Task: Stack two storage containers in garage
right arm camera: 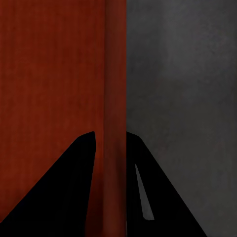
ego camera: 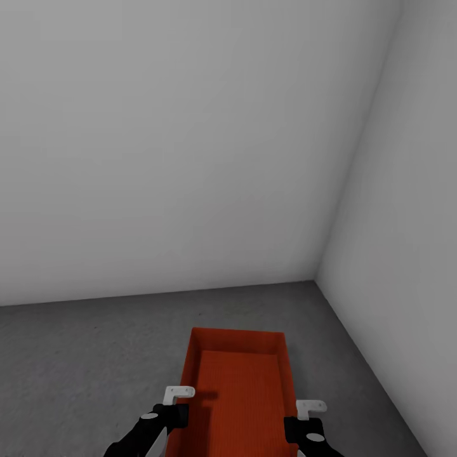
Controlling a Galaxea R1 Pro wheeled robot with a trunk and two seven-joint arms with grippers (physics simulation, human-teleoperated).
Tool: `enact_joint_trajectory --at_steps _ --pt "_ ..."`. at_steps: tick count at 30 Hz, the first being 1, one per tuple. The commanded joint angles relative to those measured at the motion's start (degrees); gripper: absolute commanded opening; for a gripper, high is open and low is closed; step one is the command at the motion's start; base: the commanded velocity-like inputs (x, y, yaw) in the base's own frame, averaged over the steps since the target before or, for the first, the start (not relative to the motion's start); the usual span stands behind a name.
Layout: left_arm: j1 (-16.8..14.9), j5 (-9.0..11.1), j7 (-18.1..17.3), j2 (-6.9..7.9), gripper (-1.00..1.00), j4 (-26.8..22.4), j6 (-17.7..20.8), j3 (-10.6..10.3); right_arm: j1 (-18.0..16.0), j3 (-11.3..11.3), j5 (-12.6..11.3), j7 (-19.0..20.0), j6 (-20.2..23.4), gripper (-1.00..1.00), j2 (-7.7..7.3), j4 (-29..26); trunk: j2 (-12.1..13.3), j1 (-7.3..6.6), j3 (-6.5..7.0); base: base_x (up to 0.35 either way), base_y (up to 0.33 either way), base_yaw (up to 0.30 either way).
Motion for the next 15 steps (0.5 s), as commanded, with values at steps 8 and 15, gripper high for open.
enact_joint_trajectory --at_steps 8,15 --pt "0.0 -0.9 0.7 0.07 -1.00 -0.1 0.4 1.1 0.0 -0.1 0.4 -0.8 -0.2 -1.00 -1.00 -0.1 -3.3 1.76 -1.74 0.000 0.000 0.000" --pt "0.0 -0.9 0.7 0.07 -1.00 -0.1 0.4 1.1 0.0 -0.1 0.4 -0.8 -0.2 -1.00 -1.00 -0.1 -6.1 3.30 -3.00 0.000 0.000 0.000"
